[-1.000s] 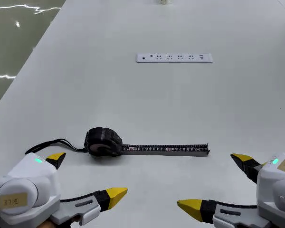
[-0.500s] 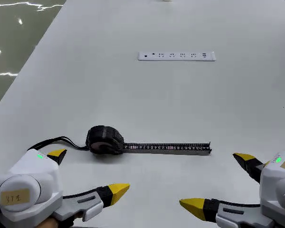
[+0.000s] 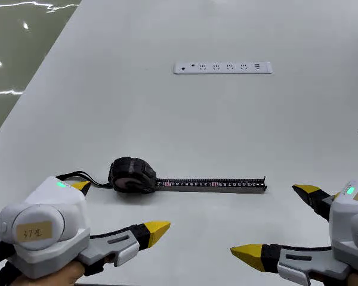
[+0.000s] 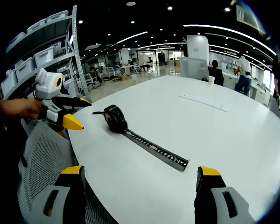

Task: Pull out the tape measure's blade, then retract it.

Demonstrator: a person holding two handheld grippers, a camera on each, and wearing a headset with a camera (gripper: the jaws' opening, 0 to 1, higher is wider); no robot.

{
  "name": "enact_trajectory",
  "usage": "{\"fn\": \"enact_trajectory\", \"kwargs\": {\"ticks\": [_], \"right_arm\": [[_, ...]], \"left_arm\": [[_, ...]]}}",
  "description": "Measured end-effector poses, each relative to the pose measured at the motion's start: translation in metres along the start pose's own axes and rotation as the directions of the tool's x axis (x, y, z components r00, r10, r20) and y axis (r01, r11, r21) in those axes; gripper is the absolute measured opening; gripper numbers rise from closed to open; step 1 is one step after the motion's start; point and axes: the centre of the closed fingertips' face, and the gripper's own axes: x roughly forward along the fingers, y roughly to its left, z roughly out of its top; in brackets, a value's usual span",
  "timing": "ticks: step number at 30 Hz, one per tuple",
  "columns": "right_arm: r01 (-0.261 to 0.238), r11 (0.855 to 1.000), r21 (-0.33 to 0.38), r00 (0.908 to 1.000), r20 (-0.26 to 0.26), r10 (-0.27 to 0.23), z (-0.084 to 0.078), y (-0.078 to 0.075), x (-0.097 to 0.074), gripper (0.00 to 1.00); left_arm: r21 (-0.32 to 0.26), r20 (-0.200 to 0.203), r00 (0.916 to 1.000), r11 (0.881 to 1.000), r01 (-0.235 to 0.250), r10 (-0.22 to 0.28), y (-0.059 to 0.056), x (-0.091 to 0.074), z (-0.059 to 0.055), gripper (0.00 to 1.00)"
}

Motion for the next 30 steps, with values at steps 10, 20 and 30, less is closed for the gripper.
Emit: {"fn": "enact_trajectory", "kwargs": {"ticks": [10, 20, 30], "right_arm": [[-0.054, 0.998, -0.036, 0.9984, -0.016, 0.054, 0.001, -0.009, 0.006, 0.96], [-0.092, 0.993, -0.072, 0.995, -0.047, 0.088, -0.002, -0.02, 0.011, 0.94], [-0.131, 0.986, -0.102, 0.9895, -0.075, 0.124, -0.007, -0.028, 0.017, 0.89]], "left_arm": [[-0.059, -0.005, 0.9994, 0.998, -0.035, 0.035, 0.009, 0.016, 0.006, 0.96], [-0.072, -0.021, 0.9973, 0.995, -0.071, 0.07, 0.018, 0.028, 0.003, 0.96], [-0.101, -0.023, 0.9968, 0.992, -0.079, 0.077, 0.021, 0.038, 0.004, 0.95]]}}
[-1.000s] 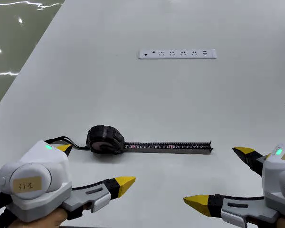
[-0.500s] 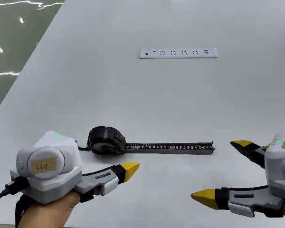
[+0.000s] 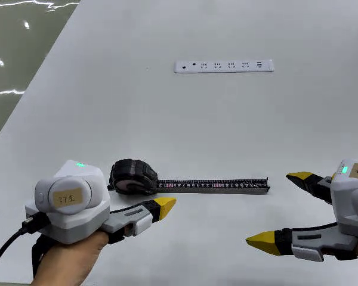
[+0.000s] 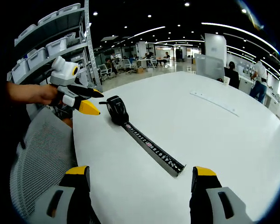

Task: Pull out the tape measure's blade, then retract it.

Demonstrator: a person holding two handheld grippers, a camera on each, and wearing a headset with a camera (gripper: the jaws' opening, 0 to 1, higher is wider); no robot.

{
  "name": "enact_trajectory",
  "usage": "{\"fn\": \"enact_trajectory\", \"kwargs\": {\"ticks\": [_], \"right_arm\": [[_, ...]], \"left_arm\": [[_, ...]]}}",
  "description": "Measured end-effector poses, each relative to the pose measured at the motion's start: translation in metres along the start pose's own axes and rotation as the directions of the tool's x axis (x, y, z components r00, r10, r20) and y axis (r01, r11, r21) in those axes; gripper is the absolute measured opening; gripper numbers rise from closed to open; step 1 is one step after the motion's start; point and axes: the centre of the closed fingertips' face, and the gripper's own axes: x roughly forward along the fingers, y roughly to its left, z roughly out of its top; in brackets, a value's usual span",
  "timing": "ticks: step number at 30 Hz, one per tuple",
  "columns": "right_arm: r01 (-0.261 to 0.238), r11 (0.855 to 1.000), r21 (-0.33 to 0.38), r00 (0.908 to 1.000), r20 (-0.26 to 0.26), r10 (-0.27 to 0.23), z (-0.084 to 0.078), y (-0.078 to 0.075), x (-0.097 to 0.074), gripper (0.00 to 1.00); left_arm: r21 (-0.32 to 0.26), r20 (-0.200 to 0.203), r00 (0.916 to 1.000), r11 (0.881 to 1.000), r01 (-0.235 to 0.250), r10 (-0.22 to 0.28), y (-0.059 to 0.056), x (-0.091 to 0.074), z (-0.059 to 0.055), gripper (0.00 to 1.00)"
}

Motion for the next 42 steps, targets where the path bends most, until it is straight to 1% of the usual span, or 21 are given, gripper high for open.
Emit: {"fn": "enact_trajectory", "kwargs": {"ticks": [5, 8, 9, 12, 15, 21, 26, 28, 29, 33, 35, 40, 42], "right_arm": [[-0.013, 1.0, -0.027, 0.9998, -0.015, 0.012, 0.0, -0.006, 0.0, 0.87], [-0.022, 0.999, -0.043, 0.9995, -0.022, 0.022, -0.001, -0.01, 0.001, 0.84], [-0.029, 0.998, -0.049, 0.9993, -0.026, 0.028, -0.002, -0.011, 0.002, 0.82], [-0.051, 0.997, -0.063, 0.9979, -0.043, 0.048, -0.004, -0.011, 0.004, 0.77], [-0.065, 0.994, -0.082, 0.9969, -0.05, 0.061, -0.005, -0.012, 0.006, 0.75], [-0.085, 0.99, -0.112, 0.9943, -0.073, 0.077, -0.007, -0.02, 0.011, 0.7], [-0.11, 0.983, -0.145, 0.9902, -0.102, 0.096, -0.011, -0.027, 0.015, 0.64], [-0.11, 0.979, -0.171, 0.99, -0.107, 0.092, -0.011, -0.031, 0.016, 0.59], [-0.119, 0.976, -0.181, 0.9889, -0.11, 0.1, -0.012, -0.032, 0.017, 0.58], [-0.14, 0.97, -0.2, 0.9847, -0.13, 0.116, -0.016, -0.038, 0.022, 0.54], [-0.15, 0.967, -0.205, 0.9823, -0.142, 0.123, -0.017, -0.04, 0.024, 0.54], [-0.175, 0.956, -0.234, 0.9774, -0.158, 0.141, -0.017, -0.044, 0.029, 0.48], [-0.187, 0.949, -0.252, 0.9744, -0.17, 0.147, -0.018, -0.046, 0.031, 0.46]], "left_arm": [[-0.004, -0.006, 1.0, 1.0, -0.007, 0.007, 0.001, 0.004, -0.002, 0.94], [-0.005, -0.012, 0.9999, 1.0, -0.011, 0.011, 0.003, 0.006, -0.003, 0.94], [-0.009, -0.008, 0.9999, 1.0, -0.012, 0.012, 0.003, 0.007, -0.002, 0.94], [-0.016, -0.013, 0.9998, 1.0, -0.015, 0.015, 0.004, 0.01, -0.002, 0.93], [-0.018, -0.016, 0.9997, 1.0, -0.022, 0.021, 0.005, 0.013, -0.002, 0.92], [-0.033, -0.018, 0.9993, 0.999, -0.034, 0.033, 0.01, 0.019, -0.001, 0.89], [-0.039, -0.022, 0.999, 0.998, -0.041, 0.04, 0.012, 0.026, 0.001, 0.87], [-0.044, -0.022, 0.9988, 0.998, -0.045, 0.044, 0.013, 0.028, 0.001, 0.86], [-0.047, -0.023, 0.9986, 0.998, -0.049, 0.048, 0.014, 0.03, 0.001, 0.85], [-0.056, -0.022, 0.9978, 0.996, -0.063, 0.062, 0.017, 0.03, 0.001, 0.84], [-0.066, -0.03, 0.9974, 0.996, -0.068, 0.066, 0.019, 0.033, 0.001, 0.83], [-0.066, -0.033, 0.996, 0.994, -0.084, 0.082, 0.023, 0.037, 0.001, 0.81], [-0.07, -0.037, 0.9958, 0.994, -0.087, 0.084, 0.024, 0.038, 0.0, 0.79]]}}
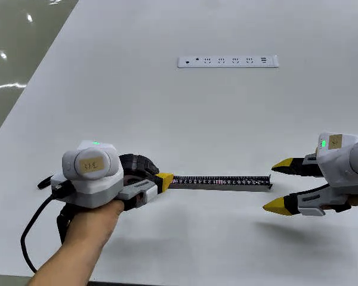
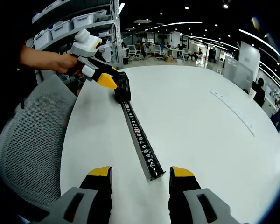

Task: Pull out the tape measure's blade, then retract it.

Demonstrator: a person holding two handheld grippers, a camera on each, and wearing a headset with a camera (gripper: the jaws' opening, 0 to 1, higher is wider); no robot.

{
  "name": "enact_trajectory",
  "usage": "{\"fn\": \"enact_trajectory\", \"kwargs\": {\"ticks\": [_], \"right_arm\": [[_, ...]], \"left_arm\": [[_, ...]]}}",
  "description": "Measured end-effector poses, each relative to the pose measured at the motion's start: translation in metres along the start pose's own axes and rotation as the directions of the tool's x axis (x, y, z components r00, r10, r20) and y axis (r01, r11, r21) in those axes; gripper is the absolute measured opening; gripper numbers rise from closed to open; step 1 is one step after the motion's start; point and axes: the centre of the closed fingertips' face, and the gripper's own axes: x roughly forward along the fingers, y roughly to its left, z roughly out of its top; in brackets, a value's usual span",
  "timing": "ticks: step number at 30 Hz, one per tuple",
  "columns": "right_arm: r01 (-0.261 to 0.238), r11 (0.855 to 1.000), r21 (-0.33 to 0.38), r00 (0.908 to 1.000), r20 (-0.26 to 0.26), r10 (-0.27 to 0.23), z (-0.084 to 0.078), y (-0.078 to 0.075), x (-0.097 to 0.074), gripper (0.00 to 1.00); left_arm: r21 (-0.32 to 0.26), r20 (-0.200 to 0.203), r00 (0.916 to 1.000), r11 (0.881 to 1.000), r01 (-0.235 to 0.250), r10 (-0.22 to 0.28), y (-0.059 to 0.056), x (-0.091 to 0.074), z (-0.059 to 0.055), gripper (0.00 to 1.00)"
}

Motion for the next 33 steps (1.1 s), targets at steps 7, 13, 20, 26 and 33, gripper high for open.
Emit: {"fn": "enact_trajectory", "kwargs": {"ticks": [7, 13, 20, 26, 33], "right_arm": [[-0.017, 0.999, -0.049, 0.9993, -0.035, 0.015, -0.005, -0.009, 0.006, 0.36], [-0.043, 0.995, -0.089, 0.9975, -0.06, 0.037, -0.009, -0.01, 0.011, 0.29], [-0.063, 0.991, -0.121, 0.9953, -0.08, 0.054, -0.012, -0.014, 0.017, 0.23], [-0.075, 0.988, -0.138, 0.9935, -0.095, 0.062, -0.016, -0.017, 0.02, 0.18], [-0.083, 0.982, -0.167, 0.9921, -0.107, 0.065, -0.019, -0.019, 0.021, 0.14]], "left_arm": [[-0.025, -0.019, 0.9997, 1.0, -0.015, 0.014, 0.005, 0.005, -0.004, 0.73], [-0.038, -0.027, 0.9991, 0.999, -0.034, 0.033, 0.007, 0.006, -0.007, 0.67], [-0.061, -0.031, 0.9978, 0.996, -0.06, 0.059, 0.012, 0.011, -0.006, 0.63], [-0.073, -0.035, 0.9964, 0.994, -0.079, 0.077, 0.016, 0.014, -0.006, 0.6], [-0.09, -0.037, 0.9957, 0.992, -0.088, 0.084, 0.019, 0.016, -0.007, 0.59]]}}
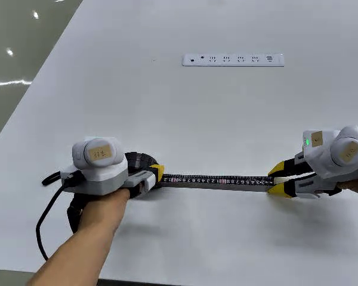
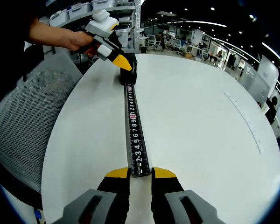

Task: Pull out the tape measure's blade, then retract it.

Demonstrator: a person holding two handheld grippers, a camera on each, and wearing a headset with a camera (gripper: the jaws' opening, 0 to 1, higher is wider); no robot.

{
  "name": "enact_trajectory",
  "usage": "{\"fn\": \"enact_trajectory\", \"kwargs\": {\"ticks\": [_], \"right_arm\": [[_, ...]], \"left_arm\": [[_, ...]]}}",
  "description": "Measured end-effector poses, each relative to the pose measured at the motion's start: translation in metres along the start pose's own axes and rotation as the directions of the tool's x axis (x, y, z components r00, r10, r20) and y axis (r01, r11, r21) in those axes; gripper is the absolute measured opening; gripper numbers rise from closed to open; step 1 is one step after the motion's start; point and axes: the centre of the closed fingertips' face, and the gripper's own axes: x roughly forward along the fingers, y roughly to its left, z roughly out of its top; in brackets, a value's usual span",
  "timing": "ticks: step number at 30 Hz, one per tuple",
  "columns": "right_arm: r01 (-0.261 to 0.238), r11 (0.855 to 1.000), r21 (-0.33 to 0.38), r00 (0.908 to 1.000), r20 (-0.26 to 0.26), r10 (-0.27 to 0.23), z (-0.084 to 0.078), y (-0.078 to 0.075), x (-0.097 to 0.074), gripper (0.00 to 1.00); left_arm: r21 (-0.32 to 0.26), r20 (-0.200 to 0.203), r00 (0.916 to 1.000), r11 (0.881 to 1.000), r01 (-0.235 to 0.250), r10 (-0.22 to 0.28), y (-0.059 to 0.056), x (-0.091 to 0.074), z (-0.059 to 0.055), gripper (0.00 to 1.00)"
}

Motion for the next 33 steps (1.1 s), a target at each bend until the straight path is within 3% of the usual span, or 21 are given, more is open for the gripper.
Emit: {"fn": "enact_trajectory", "kwargs": {"ticks": [20, 33], "right_arm": [[-0.007, 1.0, -0.026, 1.0, -0.002, 0.007, -0.001, 0.0011, 0.0005, 0.1], [-0.007, 1.0, -0.021, 1.0, -0.006, 0.007, -0.0003, 0.0013, 0.0011, 0.09]], "left_arm": [[0.004, -0.012, 0.9998, 1.0, -0.014, 0.014, 0.0, 0.0005, -0.0024, 0.59], [0.022, -0.045, 0.9987, 1.0, -0.021, 0.022, 0.002, -0.0005, -0.0036, 0.57]]}}
